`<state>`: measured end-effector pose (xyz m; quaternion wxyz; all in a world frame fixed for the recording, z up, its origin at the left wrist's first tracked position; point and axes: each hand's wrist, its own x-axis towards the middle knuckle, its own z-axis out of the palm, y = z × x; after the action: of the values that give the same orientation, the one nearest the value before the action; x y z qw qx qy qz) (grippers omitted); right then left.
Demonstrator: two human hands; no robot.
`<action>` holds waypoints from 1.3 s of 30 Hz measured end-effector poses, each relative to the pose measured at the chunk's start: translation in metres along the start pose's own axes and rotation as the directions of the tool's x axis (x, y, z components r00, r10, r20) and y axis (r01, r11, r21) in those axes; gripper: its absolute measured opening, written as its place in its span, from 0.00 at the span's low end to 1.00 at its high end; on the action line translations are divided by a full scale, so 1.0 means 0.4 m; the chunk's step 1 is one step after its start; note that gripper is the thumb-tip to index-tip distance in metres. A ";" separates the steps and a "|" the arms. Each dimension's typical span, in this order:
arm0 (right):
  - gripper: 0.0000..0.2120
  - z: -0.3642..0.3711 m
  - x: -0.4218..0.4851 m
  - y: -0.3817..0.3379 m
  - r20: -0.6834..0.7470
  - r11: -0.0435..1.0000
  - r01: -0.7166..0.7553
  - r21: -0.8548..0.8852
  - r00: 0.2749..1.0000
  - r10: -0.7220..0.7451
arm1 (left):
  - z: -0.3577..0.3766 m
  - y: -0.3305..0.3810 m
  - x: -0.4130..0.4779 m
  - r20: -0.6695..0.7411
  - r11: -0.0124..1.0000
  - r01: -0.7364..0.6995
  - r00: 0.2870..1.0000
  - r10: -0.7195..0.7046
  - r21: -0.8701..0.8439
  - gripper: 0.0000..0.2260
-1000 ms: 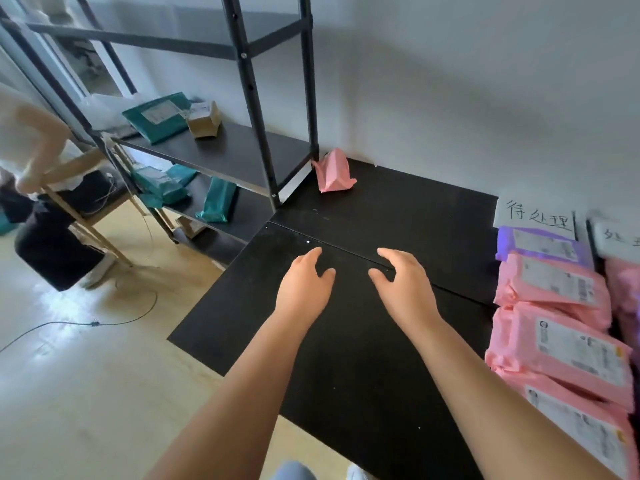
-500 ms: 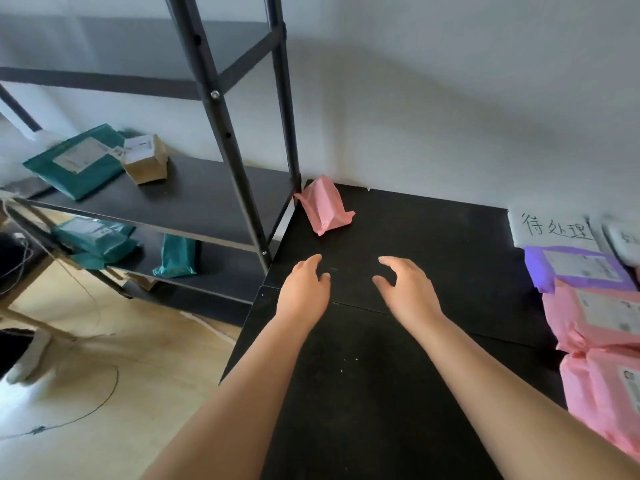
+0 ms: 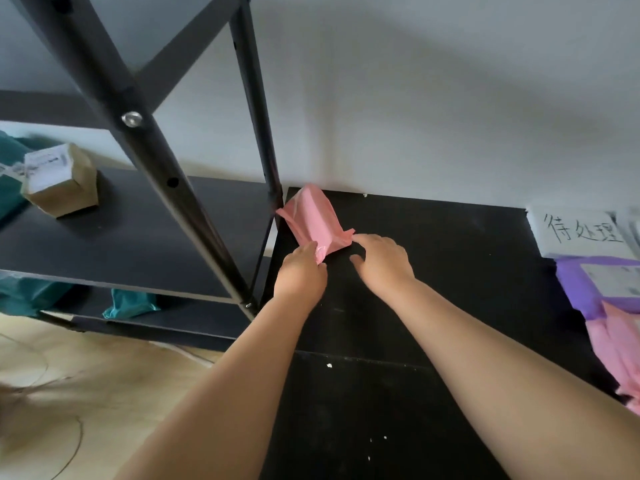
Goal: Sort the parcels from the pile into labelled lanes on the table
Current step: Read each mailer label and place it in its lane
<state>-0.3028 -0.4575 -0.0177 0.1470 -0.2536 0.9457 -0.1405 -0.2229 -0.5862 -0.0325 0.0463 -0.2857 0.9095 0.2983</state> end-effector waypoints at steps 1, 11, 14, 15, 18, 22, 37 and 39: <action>0.23 0.011 0.033 0.000 0.017 1.000 0.005 -0.012 1.000 -0.005 | 0.010 -0.003 0.029 0.018 1.000 0.007 1.000 -0.008 0.016 0.20; 0.09 0.132 0.224 0.022 0.118 0.995 0.078 -0.067 0.991 -0.070 | 0.109 -0.070 0.189 0.025 0.971 -0.065 0.998 0.061 0.228 0.23; 0.08 0.147 0.235 0.026 0.096 0.994 0.090 -0.065 0.992 -0.084 | 0.121 -0.068 0.194 -0.035 0.962 -0.085 0.995 0.097 0.258 0.19; 0.08 0.148 0.234 0.028 0.085 0.993 0.098 -0.066 0.992 -0.092 | 0.121 -0.066 0.194 -0.053 0.960 -0.086 0.993 0.104 0.267 0.15; 0.09 0.143 0.221 0.033 0.054 0.991 0.109 -0.072 0.993 -0.105 | 0.111 -0.054 0.186 -0.081 0.957 -0.081 0.991 0.108 0.280 0.09; 0.12 0.124 0.172 0.042 0.030 0.993 0.104 -0.049 0.994 -0.103 | 0.098 -0.030 0.148 -0.050 0.961 -0.062 0.996 0.078 0.270 0.12; 0.09 -0.064 -0.180 0.031 -0.224 0.912 -0.085 0.400 0.957 0.187 | -0.044 0.085 -0.170 -0.063 0.897 -0.153 0.988 0.140 -0.414 0.21; 0.09 -0.091 -0.229 0.042 -0.215 0.894 -0.127 0.429 0.947 0.238 | -0.059 0.102 -0.213 -0.039 0.877 -0.172 0.984 0.173 -0.449 0.17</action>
<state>-0.2469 -0.3890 0.0291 0.0832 -0.1057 0.9259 -0.3530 -0.1721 -0.5309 0.0294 -0.0469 -0.2062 0.8373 0.5041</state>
